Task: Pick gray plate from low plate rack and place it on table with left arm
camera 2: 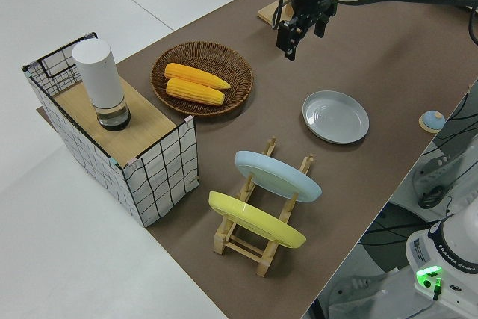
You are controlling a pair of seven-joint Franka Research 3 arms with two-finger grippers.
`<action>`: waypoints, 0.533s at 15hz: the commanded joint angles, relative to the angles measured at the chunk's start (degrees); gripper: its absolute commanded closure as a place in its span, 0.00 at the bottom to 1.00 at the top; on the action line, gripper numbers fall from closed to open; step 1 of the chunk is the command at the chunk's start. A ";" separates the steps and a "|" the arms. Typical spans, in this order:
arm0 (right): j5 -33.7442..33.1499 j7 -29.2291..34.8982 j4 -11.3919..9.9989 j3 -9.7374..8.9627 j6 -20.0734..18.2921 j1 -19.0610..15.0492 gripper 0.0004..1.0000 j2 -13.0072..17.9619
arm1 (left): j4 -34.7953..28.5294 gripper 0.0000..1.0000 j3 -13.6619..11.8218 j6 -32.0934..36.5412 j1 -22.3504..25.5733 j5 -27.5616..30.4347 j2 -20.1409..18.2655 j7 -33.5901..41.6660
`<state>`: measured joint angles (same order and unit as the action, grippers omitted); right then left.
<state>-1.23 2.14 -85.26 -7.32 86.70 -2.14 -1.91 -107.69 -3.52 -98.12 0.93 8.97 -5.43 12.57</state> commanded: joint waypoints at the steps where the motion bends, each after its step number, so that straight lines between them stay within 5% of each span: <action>1: -0.18 0.76 1.15 -1.20 -0.92 -1.29 0.02 -0.55 | 7.30 0.00 0.18 5.73 -0.57 -2.03 0.60 -2.46; 6: -0.18 0.76 1.23 -1.20 -0.92 -1.29 0.02 -0.55 | 12.59 0.00 0.27 10.58 -0.66 -3.78 0.60 -2.46; 8: -0.18 0.76 1.23 -1.20 -0.92 -1.29 0.02 -0.55 | 12.60 0.00 2.45 10.67 -0.66 -4.05 0.60 -2.99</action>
<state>-1.23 2.14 -85.26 -7.32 86.70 -2.14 -1.91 -96.63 -2.96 -89.06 0.93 6.82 -5.49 11.22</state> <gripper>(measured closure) 0.013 0.000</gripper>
